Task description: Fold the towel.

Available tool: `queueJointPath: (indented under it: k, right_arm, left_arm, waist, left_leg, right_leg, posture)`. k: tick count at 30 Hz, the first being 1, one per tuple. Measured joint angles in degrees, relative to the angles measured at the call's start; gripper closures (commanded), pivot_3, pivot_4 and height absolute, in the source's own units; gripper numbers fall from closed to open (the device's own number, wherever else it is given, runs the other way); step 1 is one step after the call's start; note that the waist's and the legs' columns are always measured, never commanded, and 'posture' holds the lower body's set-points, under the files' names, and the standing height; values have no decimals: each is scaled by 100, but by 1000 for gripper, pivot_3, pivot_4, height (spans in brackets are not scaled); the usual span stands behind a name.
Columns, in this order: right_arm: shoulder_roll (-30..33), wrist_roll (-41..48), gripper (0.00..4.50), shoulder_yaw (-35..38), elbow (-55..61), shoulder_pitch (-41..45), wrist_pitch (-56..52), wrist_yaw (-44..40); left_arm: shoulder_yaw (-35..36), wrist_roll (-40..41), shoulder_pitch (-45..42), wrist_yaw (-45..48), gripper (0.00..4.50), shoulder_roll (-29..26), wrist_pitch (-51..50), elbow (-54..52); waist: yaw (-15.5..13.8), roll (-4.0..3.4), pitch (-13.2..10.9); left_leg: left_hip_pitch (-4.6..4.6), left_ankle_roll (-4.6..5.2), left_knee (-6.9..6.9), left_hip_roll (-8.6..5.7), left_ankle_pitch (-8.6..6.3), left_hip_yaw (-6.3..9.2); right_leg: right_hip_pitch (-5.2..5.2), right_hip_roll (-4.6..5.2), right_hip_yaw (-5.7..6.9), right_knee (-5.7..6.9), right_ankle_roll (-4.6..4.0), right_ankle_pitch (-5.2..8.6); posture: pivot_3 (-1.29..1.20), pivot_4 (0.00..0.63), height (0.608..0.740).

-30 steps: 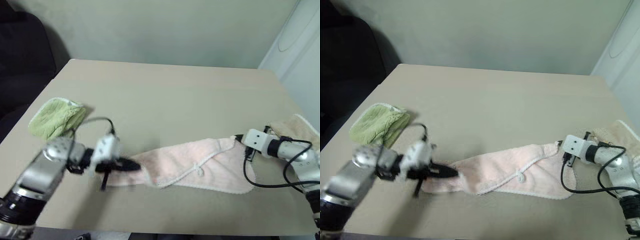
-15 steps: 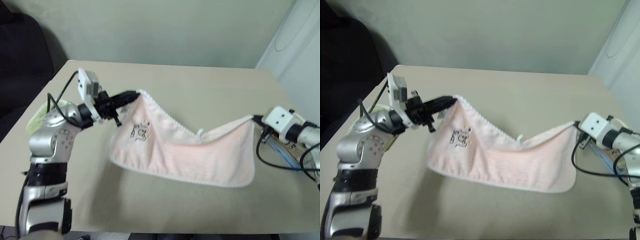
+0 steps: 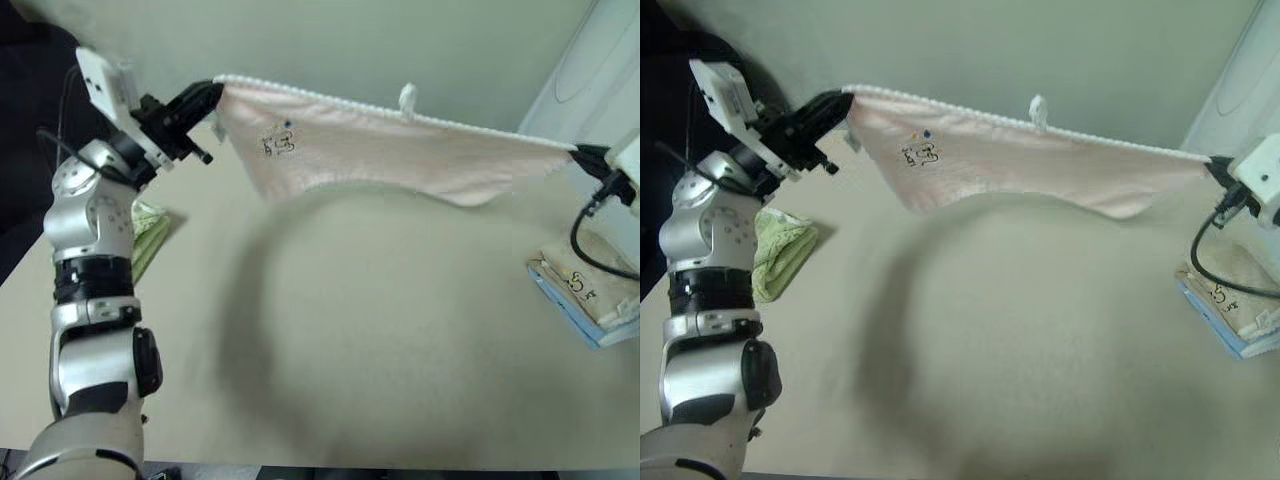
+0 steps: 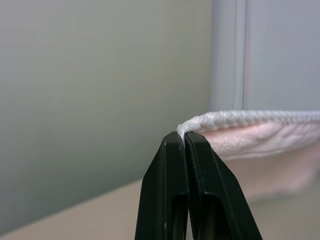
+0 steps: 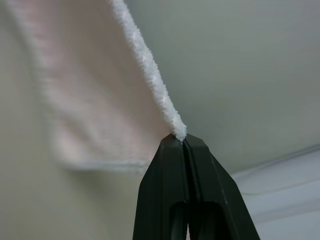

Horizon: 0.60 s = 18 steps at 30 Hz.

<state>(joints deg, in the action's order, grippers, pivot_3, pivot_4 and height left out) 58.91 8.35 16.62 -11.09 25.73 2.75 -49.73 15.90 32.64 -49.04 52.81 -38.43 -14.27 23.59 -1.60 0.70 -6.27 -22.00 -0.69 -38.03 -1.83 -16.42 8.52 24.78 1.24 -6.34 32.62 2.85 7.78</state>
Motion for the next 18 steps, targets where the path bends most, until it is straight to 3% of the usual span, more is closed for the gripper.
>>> queueJointPath:
  k: [4,10,12,18]
  right_arm:
    - [-165,694,4500,556,1367,-1999,-749,-543]
    - [-190,1564,4500,1420,3030,-3886,-1821,-1305]
    - [-188,1691,4500,1590,3248,-4359,-2042,-1583]
    - [-107,1796,4500,1886,3375,-4898,-2314,-2143]
  left_arm:
    - [278,609,1731,514,4487,-470,-926,-1270]
    - [856,1500,3710,1144,4487,-1101,-1862,-3222]
    - [996,1594,4207,1259,4487,-1191,-2021,-3534]
    - [1199,1611,5188,1415,4487,-1414,-2207,-3971]
  waist:
    - [9,17,-7]
    - [12,28,-13]
    - [12,26,-14]
    - [23,27,-10]
  left_leg:
    - [-2,-51,-3,-1,-10,-5]
    - [-19,-81,-7,-6,-36,0]
    - [-23,-78,-8,-6,-37,1]
    - [-50,-76,-11,-7,-39,2]
  right_leg:
    - [7,-5,1,22,-21,36]
    - [16,-11,-9,30,-24,137]
    - [21,-11,-10,41,-26,197]
    - [52,-9,-15,49,-37,200]
  posture:
    - [0,150,740]
    - [0,150,740]
    - [0,150,740]
    - [0,150,740]
